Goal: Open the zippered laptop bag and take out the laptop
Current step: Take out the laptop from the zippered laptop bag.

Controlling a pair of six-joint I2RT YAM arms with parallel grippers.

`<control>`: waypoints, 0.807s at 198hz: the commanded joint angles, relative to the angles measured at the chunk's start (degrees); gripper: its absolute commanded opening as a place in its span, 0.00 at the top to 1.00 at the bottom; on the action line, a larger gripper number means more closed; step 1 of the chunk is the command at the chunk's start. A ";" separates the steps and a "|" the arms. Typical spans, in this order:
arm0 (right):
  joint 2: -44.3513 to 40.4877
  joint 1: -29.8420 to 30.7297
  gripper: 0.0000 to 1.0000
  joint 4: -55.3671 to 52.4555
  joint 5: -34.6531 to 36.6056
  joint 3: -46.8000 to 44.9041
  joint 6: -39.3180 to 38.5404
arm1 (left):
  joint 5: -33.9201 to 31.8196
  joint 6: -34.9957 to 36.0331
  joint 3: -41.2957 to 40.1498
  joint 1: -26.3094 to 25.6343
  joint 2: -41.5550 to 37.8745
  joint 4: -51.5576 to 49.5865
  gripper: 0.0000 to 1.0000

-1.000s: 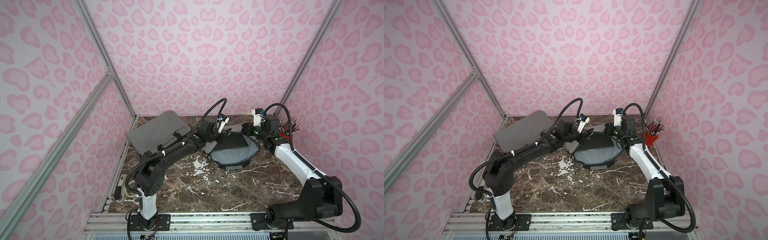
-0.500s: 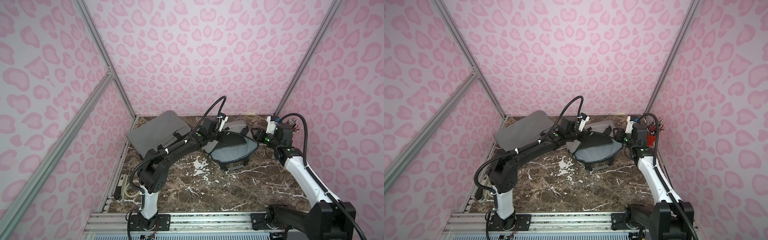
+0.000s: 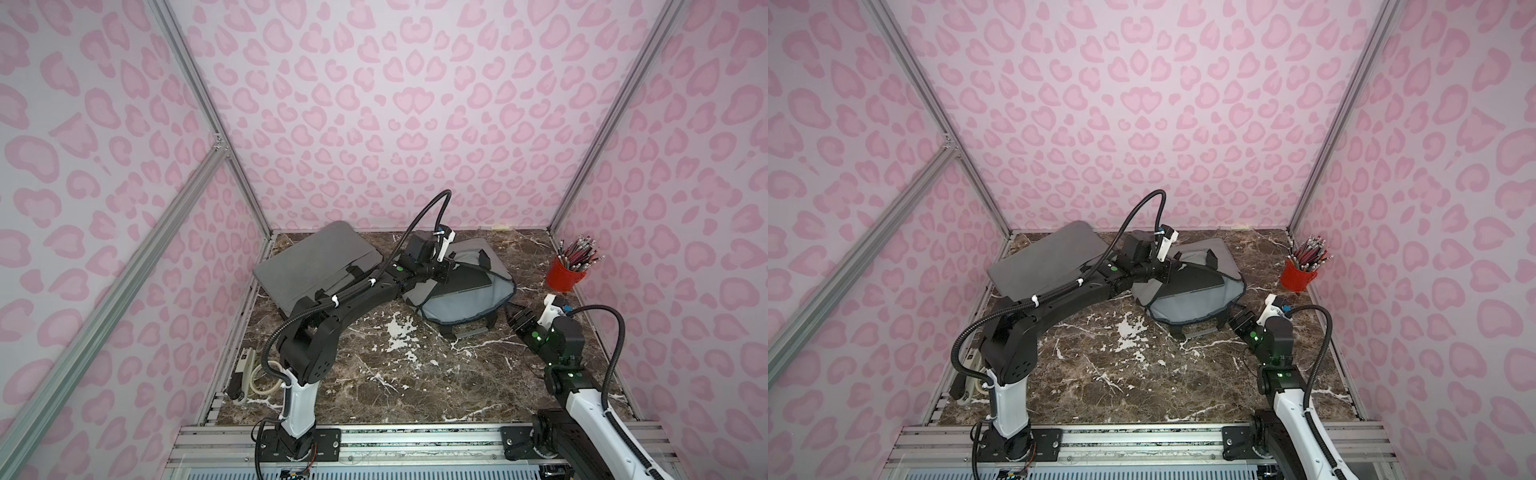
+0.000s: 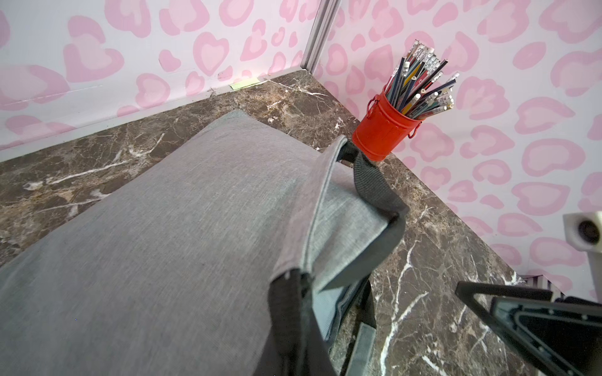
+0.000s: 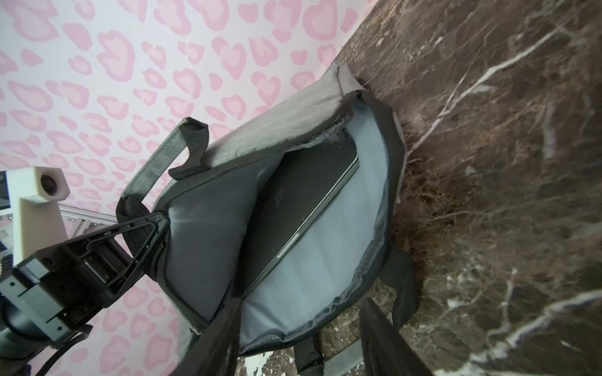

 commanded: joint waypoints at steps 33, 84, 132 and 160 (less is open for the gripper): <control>7.59 1.16 0.40 15.29 -0.73 1.01 3.96 | 0.83 -3.61 4.44 0.26 -0.17 3.14 0.99; 25.86 6.20 0.45 22.90 -4.84 8.44 2.37 | 1.76 -4.77 6.32 0.23 0.32 3.28 0.99; 36.82 8.71 0.50 25.37 -3.24 13.55 4.79 | 1.42 -4.97 6.32 0.25 0.10 3.72 0.99; 38.89 9.61 0.49 21.77 -0.96 14.47 5.76 | 1.41 -5.03 6.86 0.22 0.45 3.72 0.99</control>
